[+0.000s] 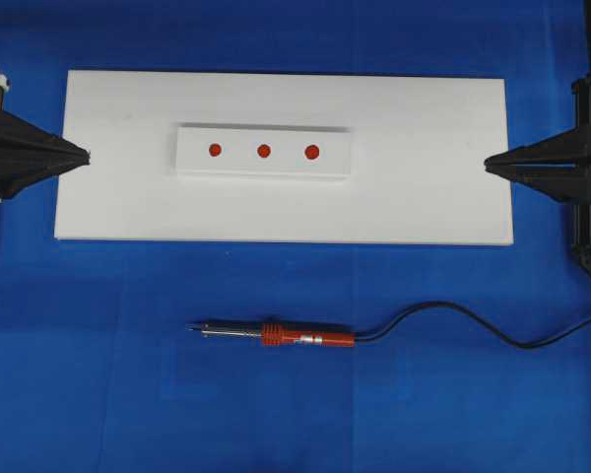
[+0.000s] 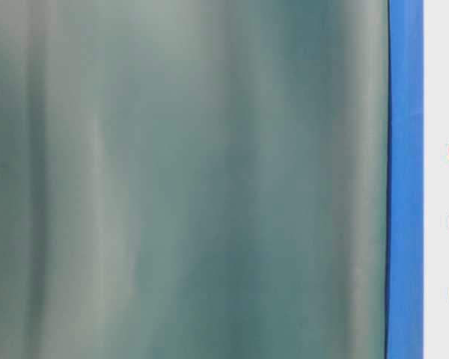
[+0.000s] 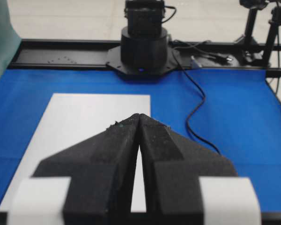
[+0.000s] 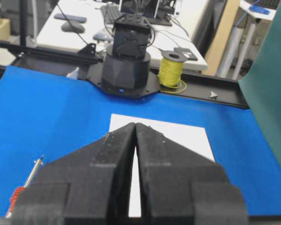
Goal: Touch the tip of the soldering iron to the mark.
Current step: 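Move the right gripper toward the red-handled soldering iron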
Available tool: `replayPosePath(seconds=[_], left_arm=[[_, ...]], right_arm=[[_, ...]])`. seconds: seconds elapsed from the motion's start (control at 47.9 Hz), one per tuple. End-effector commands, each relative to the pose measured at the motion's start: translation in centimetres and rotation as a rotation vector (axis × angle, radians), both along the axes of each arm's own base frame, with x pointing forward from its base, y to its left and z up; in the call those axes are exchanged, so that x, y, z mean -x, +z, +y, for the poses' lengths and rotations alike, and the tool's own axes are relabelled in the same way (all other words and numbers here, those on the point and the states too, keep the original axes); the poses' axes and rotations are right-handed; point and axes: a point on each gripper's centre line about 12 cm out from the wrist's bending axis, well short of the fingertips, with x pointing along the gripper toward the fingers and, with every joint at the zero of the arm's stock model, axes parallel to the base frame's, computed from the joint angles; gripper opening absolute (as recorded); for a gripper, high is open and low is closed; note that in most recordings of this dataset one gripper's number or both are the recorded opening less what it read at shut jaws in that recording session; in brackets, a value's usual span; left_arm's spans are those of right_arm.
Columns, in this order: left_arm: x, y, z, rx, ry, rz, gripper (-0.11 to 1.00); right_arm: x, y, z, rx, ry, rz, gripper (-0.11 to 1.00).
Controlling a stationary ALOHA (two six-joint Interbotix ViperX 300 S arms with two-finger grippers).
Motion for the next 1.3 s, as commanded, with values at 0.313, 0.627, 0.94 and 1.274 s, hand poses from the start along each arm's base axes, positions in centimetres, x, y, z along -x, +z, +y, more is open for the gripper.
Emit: replayPosePath(seconds=[0.313,0.627,0.94,1.274], left_arm=[[-0.1,0.4,-0.1,0.014,-0.007,0.000,0.00],[-0.1,0.3,-0.1,0.014,-0.007,0.002,0.00],[0.0,-0.1,-0.1,0.014,-0.007,0.008,0.00],[0.0,-0.3,-0.1,0.014,-0.007,0.011,0.00]], right_arm=[[-0.8,0.2,0.1,-0.021,0.003,0.051,-0.06],[-2.1,0.0,0.9,-0.049,0.041,0.087,-0.06],[-6.0,-0.9,2.9,-0.128,0.105,0.216,0.54],[-12.0,-5.1,4.9,-0.261,0.110,0.453,0.79]])
